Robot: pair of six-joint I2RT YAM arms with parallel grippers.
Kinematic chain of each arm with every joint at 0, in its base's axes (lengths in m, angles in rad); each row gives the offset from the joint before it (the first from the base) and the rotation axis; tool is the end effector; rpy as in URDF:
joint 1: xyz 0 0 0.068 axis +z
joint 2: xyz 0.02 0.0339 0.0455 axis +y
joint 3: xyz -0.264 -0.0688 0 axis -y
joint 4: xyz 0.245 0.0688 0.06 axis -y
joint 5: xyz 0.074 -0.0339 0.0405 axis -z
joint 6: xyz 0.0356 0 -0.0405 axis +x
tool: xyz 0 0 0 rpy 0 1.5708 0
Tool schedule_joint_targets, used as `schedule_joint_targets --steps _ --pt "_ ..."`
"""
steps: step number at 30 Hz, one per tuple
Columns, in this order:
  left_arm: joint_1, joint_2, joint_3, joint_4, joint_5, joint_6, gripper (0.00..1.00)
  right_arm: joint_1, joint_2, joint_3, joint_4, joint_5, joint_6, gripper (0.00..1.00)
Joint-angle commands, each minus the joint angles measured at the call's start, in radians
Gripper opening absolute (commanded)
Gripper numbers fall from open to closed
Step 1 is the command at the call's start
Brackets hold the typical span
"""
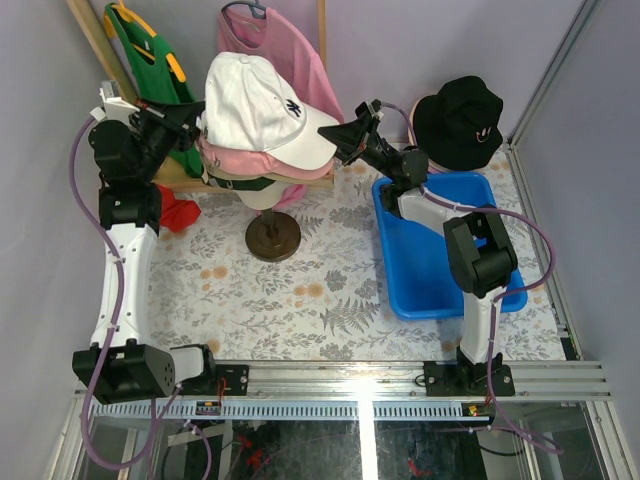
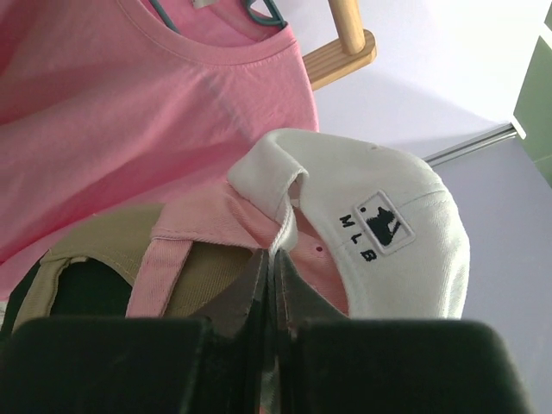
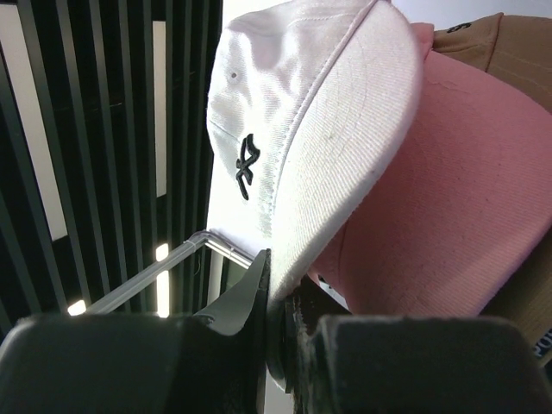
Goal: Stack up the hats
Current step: Stack the hat on the hat.
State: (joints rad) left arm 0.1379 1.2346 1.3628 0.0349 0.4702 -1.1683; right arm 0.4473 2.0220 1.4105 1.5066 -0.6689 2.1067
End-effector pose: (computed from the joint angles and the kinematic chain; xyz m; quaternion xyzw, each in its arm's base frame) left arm 0.2722 0.0215 0.4707 -0.2414 0.6077 -0.4965 0.5709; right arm 0.3817 0.2076 0.3391 0.0219 0.4398 0.8845 0.1539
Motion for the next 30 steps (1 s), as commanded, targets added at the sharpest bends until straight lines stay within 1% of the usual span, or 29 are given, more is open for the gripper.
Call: schedule_joint_targets --steps 1,7,18,24,30 --pt "-0.009 -0.018 0.041 -0.005 -0.008 0.045 0.0 0.01 -0.047 0.034 -0.012 -0.027 0.293 0.02" --pt "-0.01 -0.02 0.07 -0.038 -0.015 0.088 0.0 0.011 -0.042 0.046 -0.02 -0.031 0.289 0.03" --pt "-0.01 -0.029 0.089 -0.034 -0.026 0.092 0.0 0.01 -0.041 0.081 -0.022 -0.035 0.299 0.04" --pt "-0.009 -0.048 0.125 -0.093 -0.062 0.129 0.0 0.004 -0.034 0.098 -0.022 -0.038 0.311 0.05" --pt "-0.009 -0.063 0.154 -0.172 -0.075 0.161 0.0 -0.008 -0.036 0.081 -0.004 -0.048 0.322 0.06"
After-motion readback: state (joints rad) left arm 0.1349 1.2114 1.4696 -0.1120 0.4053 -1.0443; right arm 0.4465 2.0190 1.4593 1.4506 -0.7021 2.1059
